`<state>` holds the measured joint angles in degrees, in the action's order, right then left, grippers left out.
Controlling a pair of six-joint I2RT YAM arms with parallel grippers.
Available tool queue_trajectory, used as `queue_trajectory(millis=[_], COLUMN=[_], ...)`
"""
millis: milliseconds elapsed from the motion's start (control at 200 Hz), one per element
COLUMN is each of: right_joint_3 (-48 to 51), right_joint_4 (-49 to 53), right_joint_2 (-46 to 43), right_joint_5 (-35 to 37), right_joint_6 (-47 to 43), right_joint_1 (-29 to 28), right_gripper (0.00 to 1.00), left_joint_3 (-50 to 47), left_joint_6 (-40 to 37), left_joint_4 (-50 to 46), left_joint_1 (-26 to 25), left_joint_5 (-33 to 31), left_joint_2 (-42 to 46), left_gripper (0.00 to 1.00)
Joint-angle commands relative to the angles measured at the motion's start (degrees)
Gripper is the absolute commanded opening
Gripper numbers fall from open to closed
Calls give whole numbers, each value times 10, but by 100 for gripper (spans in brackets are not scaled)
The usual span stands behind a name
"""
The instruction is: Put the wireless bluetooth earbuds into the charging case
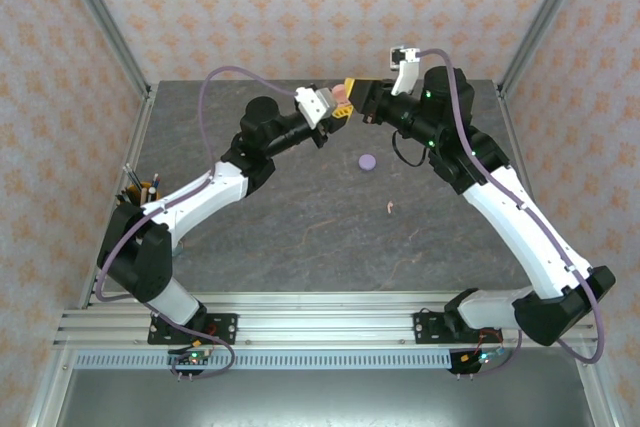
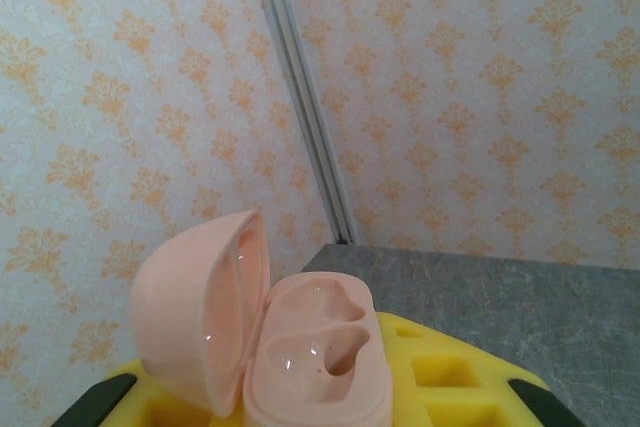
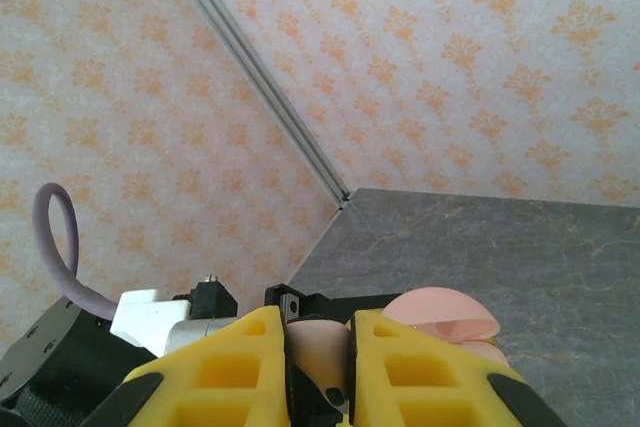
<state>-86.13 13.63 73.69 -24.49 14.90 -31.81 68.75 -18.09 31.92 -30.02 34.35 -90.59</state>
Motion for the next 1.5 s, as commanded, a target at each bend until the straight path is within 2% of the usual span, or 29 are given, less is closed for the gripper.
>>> queue_trajectory(millis=[0,1491], right_joint_3=[10,29], right_joint_4=[-36,-8], right_joint_2=[3,22], right_joint_5=[-19,41], right_joint_6=[-11,-31], right_joint_1=[2,2], right_gripper=[18,17], left_joint_3=[27,25], left_joint_6=[-7,7], left_joint_4=[-2,17], left_joint_1=[-4,-11], left_joint_5=[20,20], left_joint_2=[0,18], left_gripper=[0,0])
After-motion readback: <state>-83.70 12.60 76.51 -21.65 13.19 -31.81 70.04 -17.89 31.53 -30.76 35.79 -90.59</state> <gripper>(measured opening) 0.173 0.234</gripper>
